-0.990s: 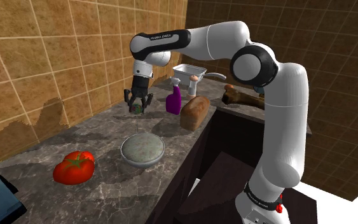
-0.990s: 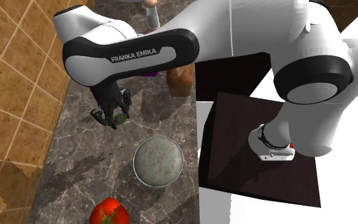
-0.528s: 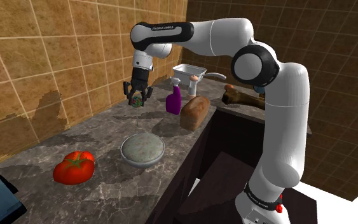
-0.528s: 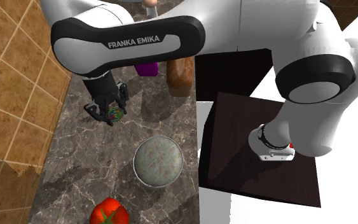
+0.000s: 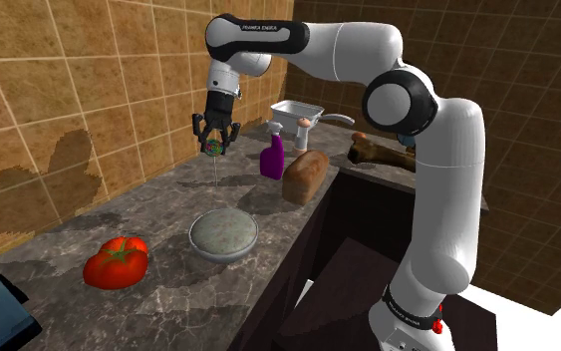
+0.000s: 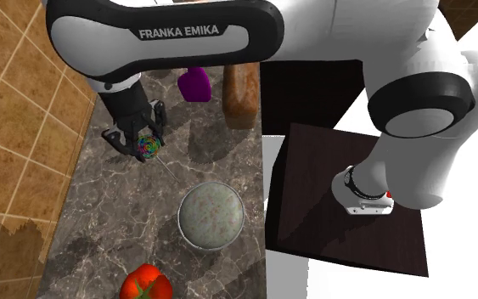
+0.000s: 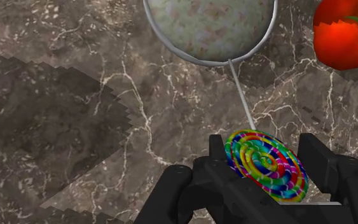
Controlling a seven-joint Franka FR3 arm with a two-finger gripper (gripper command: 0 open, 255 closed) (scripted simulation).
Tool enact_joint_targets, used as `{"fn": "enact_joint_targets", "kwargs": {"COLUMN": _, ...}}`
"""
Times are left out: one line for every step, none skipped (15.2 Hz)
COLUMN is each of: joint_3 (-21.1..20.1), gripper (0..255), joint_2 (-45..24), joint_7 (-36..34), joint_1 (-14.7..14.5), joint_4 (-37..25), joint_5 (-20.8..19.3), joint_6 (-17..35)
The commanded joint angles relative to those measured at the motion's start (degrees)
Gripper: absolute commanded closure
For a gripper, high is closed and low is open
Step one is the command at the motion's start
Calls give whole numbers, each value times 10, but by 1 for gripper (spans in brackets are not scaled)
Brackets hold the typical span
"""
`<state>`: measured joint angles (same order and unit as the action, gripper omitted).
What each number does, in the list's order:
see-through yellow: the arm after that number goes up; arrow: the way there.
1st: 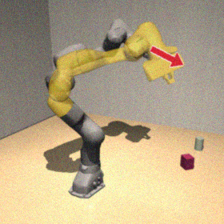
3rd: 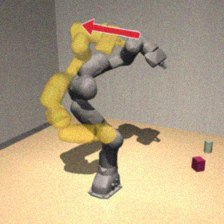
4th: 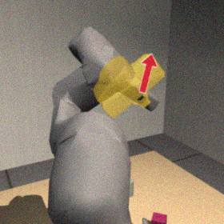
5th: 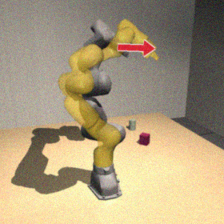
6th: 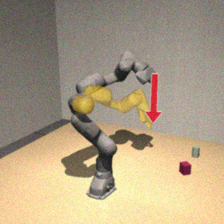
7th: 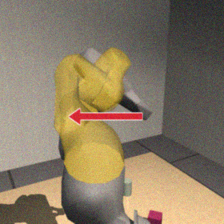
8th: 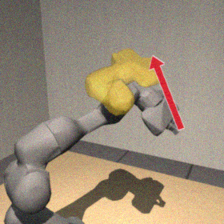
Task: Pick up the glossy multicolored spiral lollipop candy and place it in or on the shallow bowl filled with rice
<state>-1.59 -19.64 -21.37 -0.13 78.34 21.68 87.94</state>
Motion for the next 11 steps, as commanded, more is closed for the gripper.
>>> {"fn": "enact_joint_targets", "kwargs": {"joint_3": 0, "gripper": 255, "joint_2": -2, "joint_7": -6, "joint_1": 1, "joint_4": -19, "joint_5": 0, "joint_6": -16}}
{"fn": "enact_joint_targets", "kwargs": {"joint_3": 0, "gripper": 255, "joint_2": -4, "joint_7": -9, "joint_1": 1, "joint_4": -28, "joint_5": 0, "joint_6": -23}}
{"fn": "enact_joint_targets", "kwargs": {"joint_3": -1, "gripper": 255, "joint_2": -5, "joint_7": -11, "joint_1": 1, "joint_4": -38, "joint_5": 0, "joint_6": -31}}
{"fn": "enact_joint_targets", "kwargs": {"joint_3": -1, "gripper": 255, "joint_2": -7, "joint_7": -14, "joint_1": 2, "joint_4": -48, "joint_5": 0, "joint_6": -39}}
{"fn": "enact_joint_targets", "kwargs": {"joint_3": -1, "gripper": 255, "joint_2": -9, "joint_7": -17, "joint_1": 2, "joint_4": -58, "joint_5": 1, "joint_6": -47}}
{"fn": "enact_joint_targets", "kwargs": {"joint_3": -1, "gripper": 255, "joint_2": -11, "joint_7": -20, "joint_1": 3, "joint_4": -69, "joint_5": 1, "joint_6": -55}}
{"fn": "enact_joint_targets", "kwargs": {"joint_3": -1, "gripper": 255, "joint_2": -13, "joint_7": -23, "joint_1": 3, "joint_4": -80, "joint_5": 1, "joint_6": -63}}
{"fn": "enact_joint_targets", "kwargs": {"joint_3": -1, "gripper": 255, "joint_2": -16, "joint_7": -26, "joint_1": 4, "joint_4": -91, "joint_5": 1, "joint_6": -72}}
{"fn": "enact_joint_targets", "kwargs": {"joint_3": -2, "gripper": 255, "joint_2": -18, "joint_7": -29, "joint_1": 4, "joint_4": -103, "joint_5": 2, "joint_6": -80}}
{"fn": "enact_joint_targets", "kwargs": {"joint_3": -2, "gripper": 255, "joint_2": -22, "joint_7": -32, "joint_1": 5, "joint_4": -116, "joint_5": 2, "joint_6": -89}}
{"fn": "enact_joint_targets", "kwargs": {"joint_3": -2, "gripper": 255, "joint_2": -22, "joint_7": -33, "joint_1": 5, "joint_4": -118, "joint_5": 2, "joint_6": -90}}
